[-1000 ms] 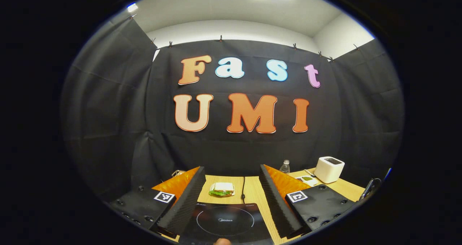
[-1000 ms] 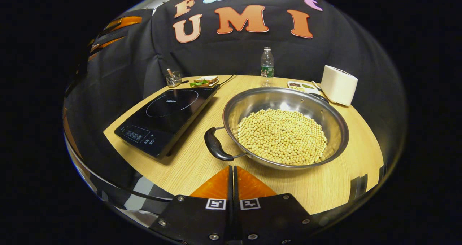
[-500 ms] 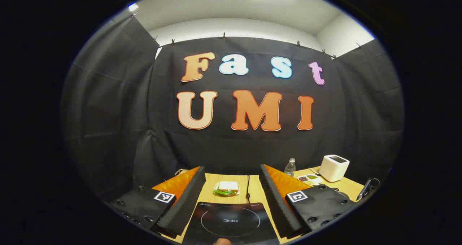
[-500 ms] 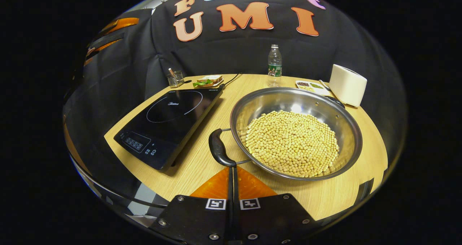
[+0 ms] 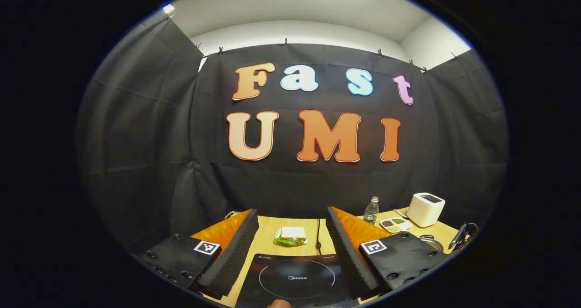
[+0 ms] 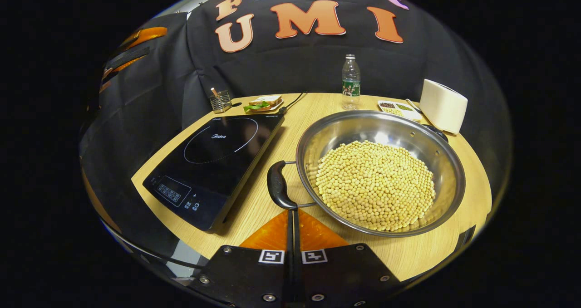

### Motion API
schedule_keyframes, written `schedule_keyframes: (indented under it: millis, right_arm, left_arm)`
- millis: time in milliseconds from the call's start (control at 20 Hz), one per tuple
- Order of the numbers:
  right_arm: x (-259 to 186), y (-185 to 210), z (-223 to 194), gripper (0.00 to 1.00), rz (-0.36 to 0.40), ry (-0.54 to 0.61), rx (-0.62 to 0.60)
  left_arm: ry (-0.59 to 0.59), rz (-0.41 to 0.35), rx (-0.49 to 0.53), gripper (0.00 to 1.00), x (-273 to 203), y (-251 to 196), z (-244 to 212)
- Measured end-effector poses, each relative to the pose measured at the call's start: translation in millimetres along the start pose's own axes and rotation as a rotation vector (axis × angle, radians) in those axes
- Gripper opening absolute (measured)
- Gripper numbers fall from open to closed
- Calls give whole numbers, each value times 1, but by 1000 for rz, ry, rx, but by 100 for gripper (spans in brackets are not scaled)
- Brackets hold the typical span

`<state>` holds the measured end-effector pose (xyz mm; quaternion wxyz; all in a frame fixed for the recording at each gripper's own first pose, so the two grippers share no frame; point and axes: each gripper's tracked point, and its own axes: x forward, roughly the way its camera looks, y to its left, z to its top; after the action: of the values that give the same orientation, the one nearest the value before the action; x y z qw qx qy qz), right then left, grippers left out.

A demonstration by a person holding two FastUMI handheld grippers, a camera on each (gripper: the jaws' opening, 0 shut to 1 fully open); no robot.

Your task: First push the handle of the pot to place it horizontally, then grasp the pot with both hands and set it on the induction cooktop.

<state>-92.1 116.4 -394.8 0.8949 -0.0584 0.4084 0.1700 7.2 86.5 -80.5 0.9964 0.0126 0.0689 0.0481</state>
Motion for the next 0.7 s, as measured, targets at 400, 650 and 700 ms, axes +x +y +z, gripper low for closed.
schedule_keyframes:
  millis: [400, 650, 700]
  right_arm:
    - [16, 11, 12, 0, -3, 3, 8]
    - [24, 16, 18, 0, -9, 2, 15]
    - [25, 17, 18, 0, -7, 3, 18]
  left_arm:
    - [-3, 0, 8, 97, 2, 8, -2]
    - [8, 3, 0, 97, 9, 13, -9]
    - [10, 4, 0, 97, 9, 15, -10]
